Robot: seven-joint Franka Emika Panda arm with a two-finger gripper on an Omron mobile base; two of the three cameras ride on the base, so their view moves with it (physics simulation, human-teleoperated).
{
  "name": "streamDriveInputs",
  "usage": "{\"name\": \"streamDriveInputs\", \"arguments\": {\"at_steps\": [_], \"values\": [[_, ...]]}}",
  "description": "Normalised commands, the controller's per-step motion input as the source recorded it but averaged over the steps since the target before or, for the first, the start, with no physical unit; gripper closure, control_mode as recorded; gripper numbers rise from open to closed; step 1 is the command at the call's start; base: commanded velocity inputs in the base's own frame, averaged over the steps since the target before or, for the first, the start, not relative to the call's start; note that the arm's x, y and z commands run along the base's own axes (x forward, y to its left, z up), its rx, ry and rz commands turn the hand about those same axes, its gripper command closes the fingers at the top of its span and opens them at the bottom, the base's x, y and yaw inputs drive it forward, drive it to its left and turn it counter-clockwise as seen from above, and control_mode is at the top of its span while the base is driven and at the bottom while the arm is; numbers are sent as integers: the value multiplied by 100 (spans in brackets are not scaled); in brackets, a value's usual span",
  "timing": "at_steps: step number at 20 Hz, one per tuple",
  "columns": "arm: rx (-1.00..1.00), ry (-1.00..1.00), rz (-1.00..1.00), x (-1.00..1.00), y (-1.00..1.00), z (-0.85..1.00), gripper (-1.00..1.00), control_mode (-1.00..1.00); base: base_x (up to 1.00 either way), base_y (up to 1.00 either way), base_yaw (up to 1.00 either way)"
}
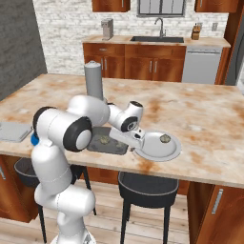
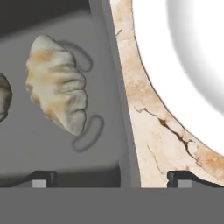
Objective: Place two dumplings into each of the tupperware containers and then place the containers in the fridge.
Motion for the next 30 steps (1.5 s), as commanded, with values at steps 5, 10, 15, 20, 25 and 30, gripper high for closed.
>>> {"name": "streamDriveInputs", "arguments": {"at_steps": [5, 10, 15, 20, 25, 30], "values": [[-3, 0, -4, -1, 15, -4, -100, -100, 0, 0, 0], [-1, 0, -2, 0, 3, -12, -100, -100, 0, 0, 0], [0, 0, 0, 0, 0, 0, 100, -100, 0, 0, 0], [0, 0, 0, 0, 0, 0, 100, -100, 0, 0, 0], [0, 0, -1, -11, 0, 28, 100, -100, 0, 0, 0], [0, 6, -11, -19, -1, 60, 100, -100, 0, 0, 0]]}}
